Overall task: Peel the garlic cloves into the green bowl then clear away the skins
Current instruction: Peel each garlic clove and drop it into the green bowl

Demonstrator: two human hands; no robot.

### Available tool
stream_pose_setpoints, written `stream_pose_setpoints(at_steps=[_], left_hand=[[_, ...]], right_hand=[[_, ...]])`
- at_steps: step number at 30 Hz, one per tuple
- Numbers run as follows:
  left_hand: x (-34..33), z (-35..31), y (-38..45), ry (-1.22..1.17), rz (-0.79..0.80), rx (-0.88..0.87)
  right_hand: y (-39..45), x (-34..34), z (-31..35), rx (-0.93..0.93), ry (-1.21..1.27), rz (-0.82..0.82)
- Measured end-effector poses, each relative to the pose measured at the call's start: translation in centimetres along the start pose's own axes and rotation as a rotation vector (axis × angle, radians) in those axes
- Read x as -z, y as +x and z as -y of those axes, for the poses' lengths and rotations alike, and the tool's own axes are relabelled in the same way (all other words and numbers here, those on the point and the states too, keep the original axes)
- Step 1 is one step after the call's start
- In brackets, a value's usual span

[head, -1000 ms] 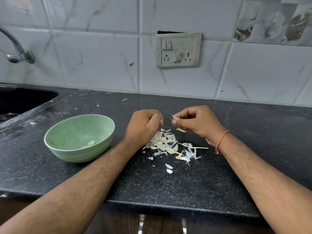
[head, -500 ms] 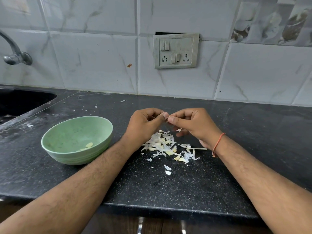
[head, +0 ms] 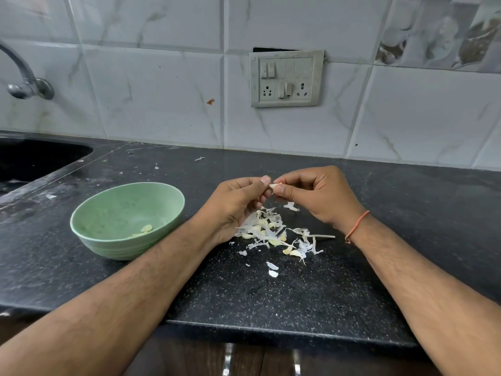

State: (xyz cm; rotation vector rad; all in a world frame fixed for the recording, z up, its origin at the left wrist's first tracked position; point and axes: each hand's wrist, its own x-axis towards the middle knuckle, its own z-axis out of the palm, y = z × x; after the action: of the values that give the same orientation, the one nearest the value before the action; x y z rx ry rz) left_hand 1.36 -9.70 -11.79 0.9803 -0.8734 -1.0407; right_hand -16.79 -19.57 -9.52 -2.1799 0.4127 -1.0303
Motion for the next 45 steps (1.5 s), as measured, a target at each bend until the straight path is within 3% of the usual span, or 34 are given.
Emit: stream_pose_setpoints(at_steps=[4, 8, 11, 16, 23, 27, 36, 45], left_hand=[[-0.4, 0.1, 0.0, -0.002, 0.023, -0.021], [-0.5, 0.3, -0.1, 0.199, 0.033, -0.135], [-0.2, 0.6, 0.1, 0.415, -0.060, -0.302], [0.1, 0.4, 0.3, 0.553, -0.174, -0.507], [0.3, 0.6, 0.5, 0.663, -0.190, -0.495], [0.3, 0.5, 0.3, 0.674, -0.191, -0.472], [0.0, 0.1, 0.0, 0.526, -0.155, -0.376], [-0.1, 0.0, 0.0, 0.309, -0.087, -0.238]], right_hand=[[0.2, -0.4, -0.1, -0.005, 0.171, -0.034], [0.3, -1.0, 0.1, -0.059, 0.348, -0.115], [0.4, -0.6, -0.3, -0.069, 0.246, -0.116], [0.5, -0.3, -1.1, -0.042, -0.011, -0.112], [0.7, -0.3, -1.0, -0.054, 0.100, -0.087], [0.8, -0.3, -1.0, 0.029, -0.018, -0.111], [0.6, -0.7, -0.7, 0.158, -0.211, -0.166], [0.6, -0.8, -0.8, 0.162, -0.160, -0.180]])
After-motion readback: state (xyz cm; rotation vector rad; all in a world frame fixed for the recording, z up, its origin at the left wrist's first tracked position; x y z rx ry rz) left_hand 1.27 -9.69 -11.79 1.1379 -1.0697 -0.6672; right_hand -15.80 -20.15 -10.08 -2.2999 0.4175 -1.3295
